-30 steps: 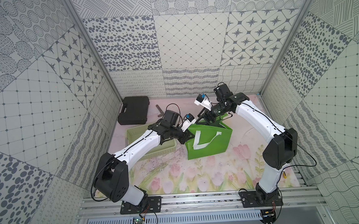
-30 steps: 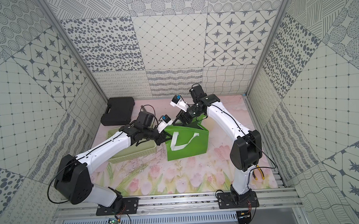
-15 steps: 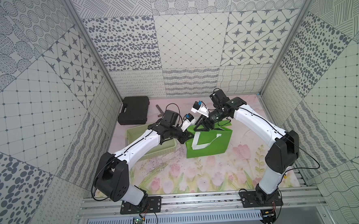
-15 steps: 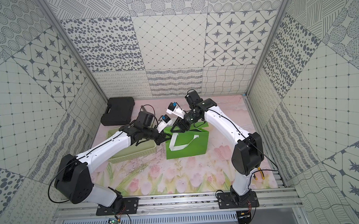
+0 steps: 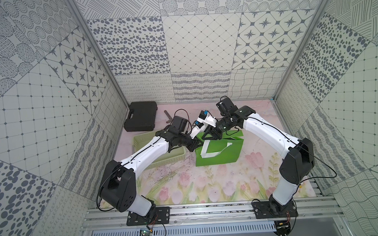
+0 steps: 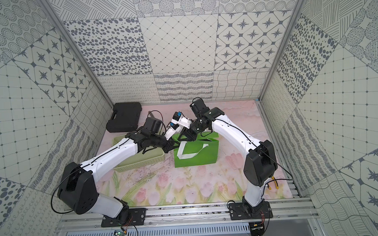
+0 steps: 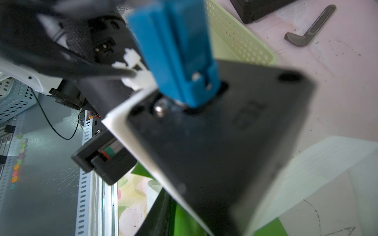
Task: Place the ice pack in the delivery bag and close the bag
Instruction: Seal the delivery bag at the center of the board.
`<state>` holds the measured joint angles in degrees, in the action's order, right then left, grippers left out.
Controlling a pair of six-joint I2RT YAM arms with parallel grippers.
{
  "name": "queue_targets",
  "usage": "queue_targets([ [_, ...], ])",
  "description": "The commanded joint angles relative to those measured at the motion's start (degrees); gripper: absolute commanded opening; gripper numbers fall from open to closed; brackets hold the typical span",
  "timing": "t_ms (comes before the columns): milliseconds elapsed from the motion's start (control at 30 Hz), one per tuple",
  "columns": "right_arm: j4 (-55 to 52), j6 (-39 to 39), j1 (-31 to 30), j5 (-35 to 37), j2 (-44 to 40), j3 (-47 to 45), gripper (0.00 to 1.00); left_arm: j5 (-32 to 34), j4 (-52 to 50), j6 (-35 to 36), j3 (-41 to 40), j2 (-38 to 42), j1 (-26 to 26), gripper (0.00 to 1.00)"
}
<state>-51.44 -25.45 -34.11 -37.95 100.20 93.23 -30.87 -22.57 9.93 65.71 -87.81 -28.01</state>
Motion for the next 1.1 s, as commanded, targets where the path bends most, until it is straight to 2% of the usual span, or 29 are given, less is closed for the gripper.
queue_targets([
  [0, 2.0, 1.9, -1.8, 0.3, -1.0, -2.3, 0.24, -2.7, 5.9, -1.0, 0.8, 0.2, 0.0, 0.0],
  [167, 6.1, 5.0, -2.1, 1.8, -1.4, -4.0, 0.12, -2.5, 5.6, -1.8, 0.2, 1.2, 0.0, 0.0],
  [267, 9.5, 6.5, -2.3, 2.9, -2.3, -5.9, 0.04, -2.2, 5.6, -2.9, -1.0, 2.6, 0.0, 0.08],
  [333, 11.0, 6.9, -2.5, 3.6, -2.9, -6.8, 0.02, -2.1, 4.5, -3.8, -1.5, 3.7, 0.0, 0.17],
  [433, 13.1, 7.6, -2.6, 4.8, -3.6, -8.1, 0.0, -2.1, 2.6, -5.3, -2.6, 6.1, 0.0, 0.39],
  [533, 14.3, 8.2, -2.6, 6.1, -4.0, -8.7, 0.0, -2.1, 2.0, -7.1, -3.8, 9.0, 0.4, 0.46],
  [600, 14.7, 8.1, -2.7, 6.0, -4.0, -9.0, 0.0, -2.4, 2.7, -8.7, -4.3, 10.2, 1.2, 0.46],
  [767, 15.0, 7.9, -2.9, 5.4, -4.5, -9.8, 0.0, -3.7, 4.6, -11.0, -3.2, 9.5, 3.2, 0.36],
  [933, 15.2, 7.3, -2.8, 6.6, -5.2, -10.7, 0.0, -7.6, 5.4, -13.1, -1.2, 8.2, 4.8, 0.37],
  [1033, 15.3, 7.3, -2.8, 6.4, -5.5, -10.9, 0.0, -8.1, 5.8, -12.8, -1.0, 7.7, 4.9, 0.31],
  [1067, 15.4, 7.3, -2.9, 6.5, -5.5, -11.0, 0.0, -8.1, 5.5, -12.7, -0.8, 7.3, 5.0, 0.25],
])
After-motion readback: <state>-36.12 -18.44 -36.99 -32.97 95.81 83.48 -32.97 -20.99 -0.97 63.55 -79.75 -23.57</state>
